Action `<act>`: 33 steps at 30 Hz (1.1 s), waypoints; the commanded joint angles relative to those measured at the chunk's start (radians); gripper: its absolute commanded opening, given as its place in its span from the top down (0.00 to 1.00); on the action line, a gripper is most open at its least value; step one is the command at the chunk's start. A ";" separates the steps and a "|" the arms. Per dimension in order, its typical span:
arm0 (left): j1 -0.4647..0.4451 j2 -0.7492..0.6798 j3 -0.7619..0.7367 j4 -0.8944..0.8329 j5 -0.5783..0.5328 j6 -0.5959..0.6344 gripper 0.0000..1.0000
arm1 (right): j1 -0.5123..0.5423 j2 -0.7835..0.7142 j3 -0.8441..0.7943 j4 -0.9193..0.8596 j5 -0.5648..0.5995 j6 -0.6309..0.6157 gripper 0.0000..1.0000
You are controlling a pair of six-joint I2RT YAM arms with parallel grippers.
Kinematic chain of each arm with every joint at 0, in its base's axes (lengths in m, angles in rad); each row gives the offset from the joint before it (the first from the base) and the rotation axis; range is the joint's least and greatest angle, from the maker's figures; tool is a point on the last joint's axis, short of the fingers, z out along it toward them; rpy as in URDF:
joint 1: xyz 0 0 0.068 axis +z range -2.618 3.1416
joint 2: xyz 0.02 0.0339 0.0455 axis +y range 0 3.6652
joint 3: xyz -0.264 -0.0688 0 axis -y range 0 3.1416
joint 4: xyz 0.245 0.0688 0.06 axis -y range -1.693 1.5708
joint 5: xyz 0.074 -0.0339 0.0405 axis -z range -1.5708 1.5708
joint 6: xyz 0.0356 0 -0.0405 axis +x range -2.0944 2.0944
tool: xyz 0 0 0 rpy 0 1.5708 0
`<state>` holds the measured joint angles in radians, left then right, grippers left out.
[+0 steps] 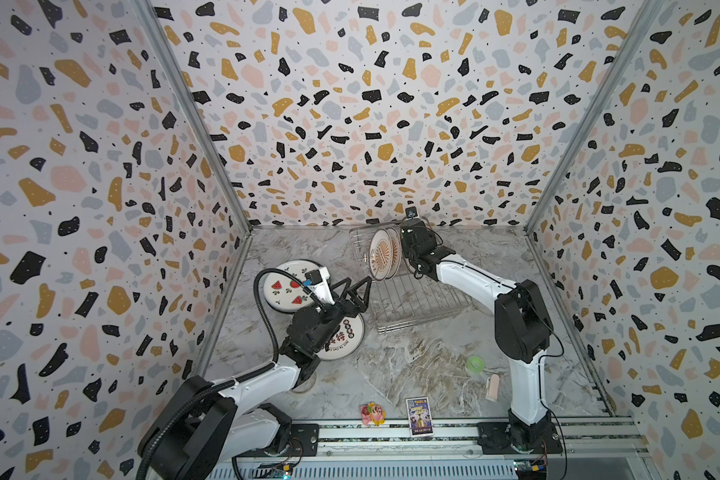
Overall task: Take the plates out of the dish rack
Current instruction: 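Lift the sunburst plate up out of the rack with the right gripper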
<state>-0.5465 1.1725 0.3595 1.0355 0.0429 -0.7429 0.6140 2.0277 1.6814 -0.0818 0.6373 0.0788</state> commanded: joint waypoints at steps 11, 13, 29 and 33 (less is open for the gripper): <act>-0.004 -0.086 -0.042 0.001 0.006 0.026 0.00 | 0.029 -0.326 -0.160 0.142 0.088 -0.030 0.97; -0.005 -0.098 -0.042 0.003 0.041 0.034 0.00 | 0.029 -0.376 -0.208 0.161 0.075 -0.022 0.97; -0.052 -0.240 -0.057 -0.160 0.033 0.120 0.00 | 0.020 -0.815 -0.678 0.330 -0.195 0.119 1.00; -0.053 -0.298 -0.084 -0.191 0.019 0.136 0.00 | -0.003 -0.937 -0.804 0.390 -0.329 0.163 1.00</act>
<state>-0.5968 0.9085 0.2985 0.8650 0.0875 -0.6567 0.6250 1.1767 0.9115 0.1833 0.4335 0.1802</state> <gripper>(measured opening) 0.996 0.106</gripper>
